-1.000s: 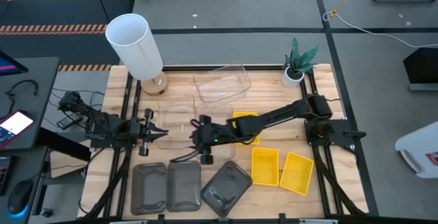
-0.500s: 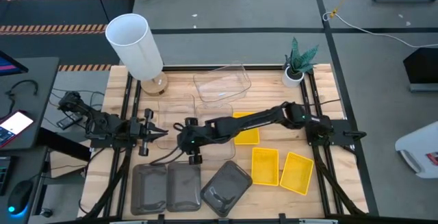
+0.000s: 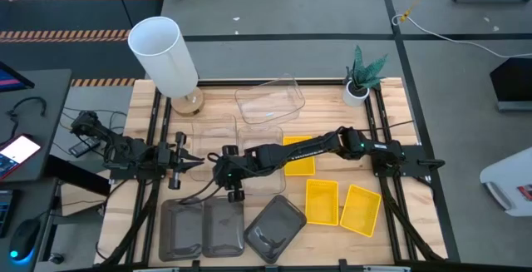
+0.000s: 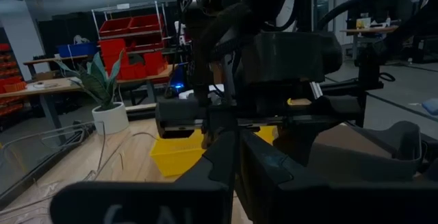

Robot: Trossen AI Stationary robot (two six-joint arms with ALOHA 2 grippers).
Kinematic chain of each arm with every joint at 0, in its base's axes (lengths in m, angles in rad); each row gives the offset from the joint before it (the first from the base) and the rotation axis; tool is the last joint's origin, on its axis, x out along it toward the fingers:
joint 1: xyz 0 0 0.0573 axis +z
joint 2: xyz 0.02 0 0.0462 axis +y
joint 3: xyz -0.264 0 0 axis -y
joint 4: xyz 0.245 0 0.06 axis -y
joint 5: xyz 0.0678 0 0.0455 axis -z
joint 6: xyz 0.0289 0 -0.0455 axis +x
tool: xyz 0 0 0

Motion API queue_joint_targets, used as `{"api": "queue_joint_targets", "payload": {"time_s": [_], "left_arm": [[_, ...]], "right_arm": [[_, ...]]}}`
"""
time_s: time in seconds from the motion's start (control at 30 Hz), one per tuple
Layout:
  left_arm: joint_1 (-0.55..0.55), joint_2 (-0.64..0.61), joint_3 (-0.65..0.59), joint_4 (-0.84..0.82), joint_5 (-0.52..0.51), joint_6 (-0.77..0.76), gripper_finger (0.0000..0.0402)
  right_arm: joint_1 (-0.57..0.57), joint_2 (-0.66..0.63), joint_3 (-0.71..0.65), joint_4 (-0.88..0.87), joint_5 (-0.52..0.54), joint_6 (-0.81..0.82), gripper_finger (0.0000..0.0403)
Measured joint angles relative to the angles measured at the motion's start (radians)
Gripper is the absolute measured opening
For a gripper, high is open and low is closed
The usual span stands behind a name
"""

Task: Stack baskets by color
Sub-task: Stack the left transparent bin on the top of the right transparent bin

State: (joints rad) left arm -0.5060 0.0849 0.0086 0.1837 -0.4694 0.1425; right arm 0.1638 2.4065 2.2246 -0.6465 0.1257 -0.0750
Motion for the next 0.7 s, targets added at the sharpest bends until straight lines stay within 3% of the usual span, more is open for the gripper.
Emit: {"api": "queue_joint_targets", "payload": {"time_s": [0.43,0.7], "left_arm": [[0.000,0.000,0.000,0.000,0.000,0.000,0.0032],[0.000,0.000,0.000,0.000,0.000,0.000,0.0026]], "right_arm": [[-0.009,-0.002,-0.088,0.003,0.016,0.001,0.0168],[-0.027,-0.002,-0.088,0.018,0.015,-0.009,0.0093]]}}
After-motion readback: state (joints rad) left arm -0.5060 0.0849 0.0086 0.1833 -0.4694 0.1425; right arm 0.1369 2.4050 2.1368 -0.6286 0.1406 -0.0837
